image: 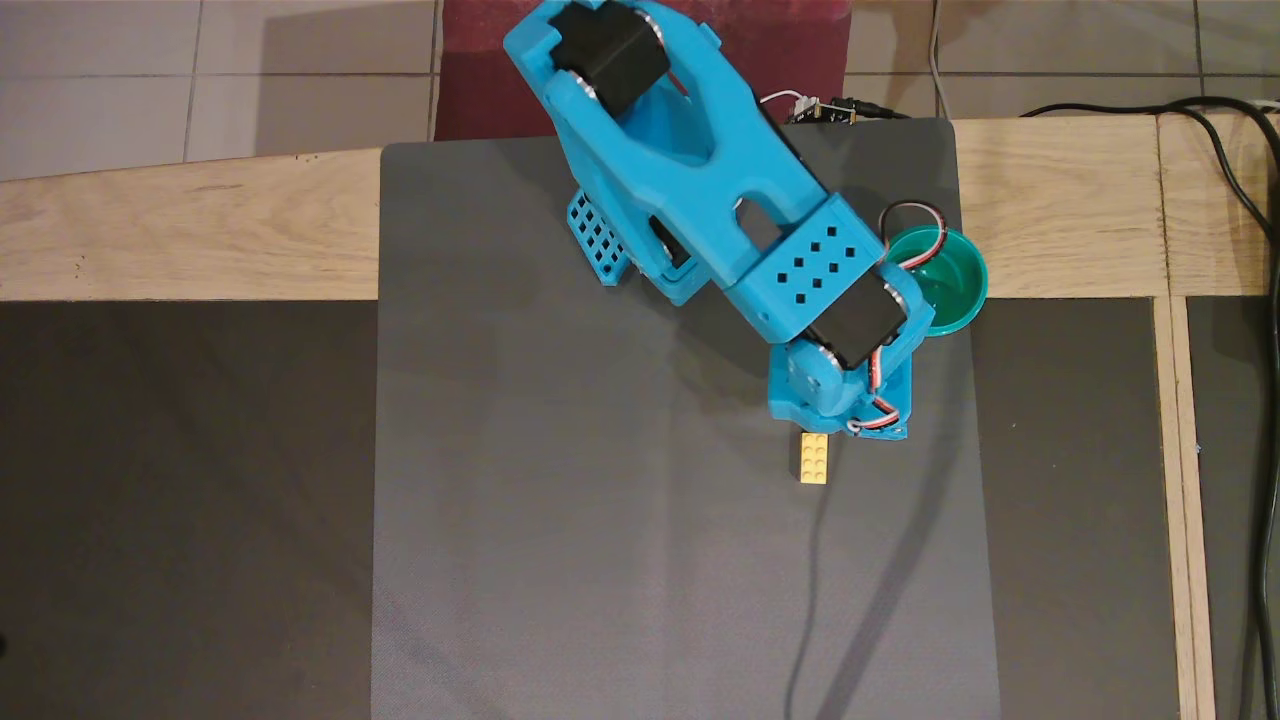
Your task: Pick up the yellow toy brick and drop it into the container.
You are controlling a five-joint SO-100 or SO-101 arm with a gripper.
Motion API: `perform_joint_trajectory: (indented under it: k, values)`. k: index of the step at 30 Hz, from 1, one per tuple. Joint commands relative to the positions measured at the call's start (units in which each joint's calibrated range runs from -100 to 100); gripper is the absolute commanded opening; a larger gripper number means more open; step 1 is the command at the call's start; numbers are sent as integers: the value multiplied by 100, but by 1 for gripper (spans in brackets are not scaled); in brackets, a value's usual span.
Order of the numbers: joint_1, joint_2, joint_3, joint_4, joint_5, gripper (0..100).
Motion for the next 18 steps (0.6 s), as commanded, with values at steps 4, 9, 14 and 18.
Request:
perform_joint_trajectory:
  k: [4, 9, 14, 18]
  values:
    - [61, 11, -215, -370, 61, 0]
    - [184, 61, -215, -574, 72, 0]
    - [424, 896, -215, -938, 239, 0]
    - [455, 1258, -224, -1027, 328, 0]
